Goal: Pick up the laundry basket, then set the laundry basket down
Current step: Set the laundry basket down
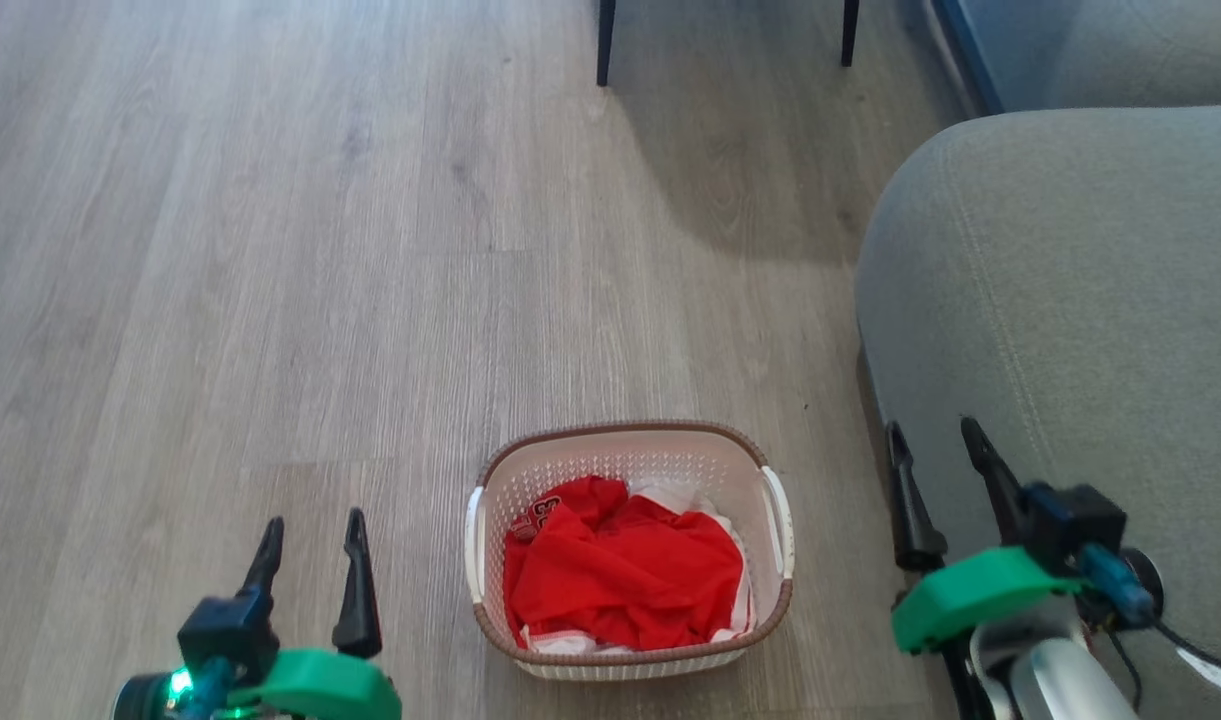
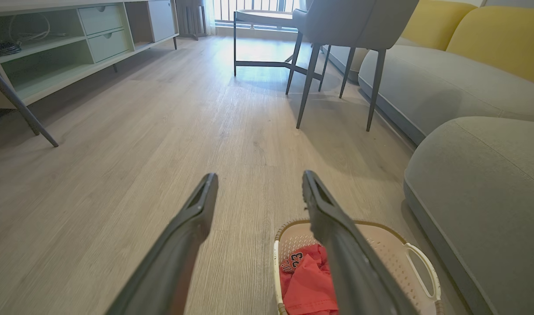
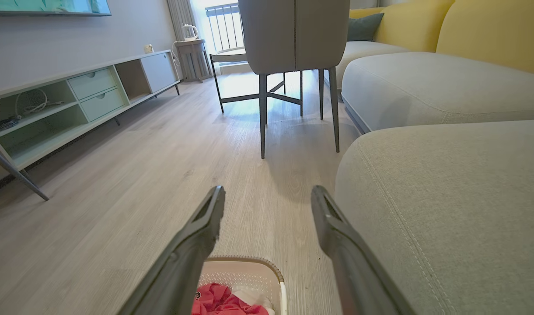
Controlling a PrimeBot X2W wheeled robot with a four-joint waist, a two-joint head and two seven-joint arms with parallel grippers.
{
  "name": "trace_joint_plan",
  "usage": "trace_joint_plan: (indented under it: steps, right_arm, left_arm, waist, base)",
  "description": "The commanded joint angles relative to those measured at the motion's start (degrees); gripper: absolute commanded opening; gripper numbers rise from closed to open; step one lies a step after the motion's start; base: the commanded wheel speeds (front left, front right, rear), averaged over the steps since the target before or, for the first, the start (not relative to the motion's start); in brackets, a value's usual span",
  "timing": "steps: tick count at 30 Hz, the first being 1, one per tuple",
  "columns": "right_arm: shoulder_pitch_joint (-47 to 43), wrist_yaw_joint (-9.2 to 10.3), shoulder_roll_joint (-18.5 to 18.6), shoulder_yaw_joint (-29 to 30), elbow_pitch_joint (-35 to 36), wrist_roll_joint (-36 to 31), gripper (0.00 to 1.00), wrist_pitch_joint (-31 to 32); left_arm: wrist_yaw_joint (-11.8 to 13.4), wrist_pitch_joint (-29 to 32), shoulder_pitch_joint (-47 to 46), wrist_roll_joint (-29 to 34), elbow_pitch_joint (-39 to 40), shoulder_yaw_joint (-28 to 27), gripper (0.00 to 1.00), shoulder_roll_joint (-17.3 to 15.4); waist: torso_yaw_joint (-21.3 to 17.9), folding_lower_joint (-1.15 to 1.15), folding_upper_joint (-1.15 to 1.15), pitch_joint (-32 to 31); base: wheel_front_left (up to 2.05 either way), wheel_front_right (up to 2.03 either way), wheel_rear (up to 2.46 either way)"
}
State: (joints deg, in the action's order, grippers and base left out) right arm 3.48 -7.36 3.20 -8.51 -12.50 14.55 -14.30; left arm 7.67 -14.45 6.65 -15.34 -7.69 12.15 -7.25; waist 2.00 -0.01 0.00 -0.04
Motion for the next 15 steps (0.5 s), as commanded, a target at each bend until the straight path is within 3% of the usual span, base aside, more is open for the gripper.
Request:
trace_joint_plan:
  steps: [1,15]
  right_arm:
    - [0.4,-0.13,-0.3,-0.5,3.2,-0.6,1.00,-0.7]
    - [-3.3,-0.13,-0.3,0.7,5.4,-1.4,1.00,-0.7]
  left_arm:
    - [0.7,-0.5,-1.4,0.5,2.7,-2.4,1.00,0.0]
    - [0.2,-0.5,1.6,0.8,4.7,-3.7,1.00,0.2]
  waist:
    - [-0.1,0.01,0.00,-0.2]
    - [-0.4,0.01,0.00,-1.7]
  base:
    - [0.00,0.00,0.00]
    - [0.00,0.00,0.00]
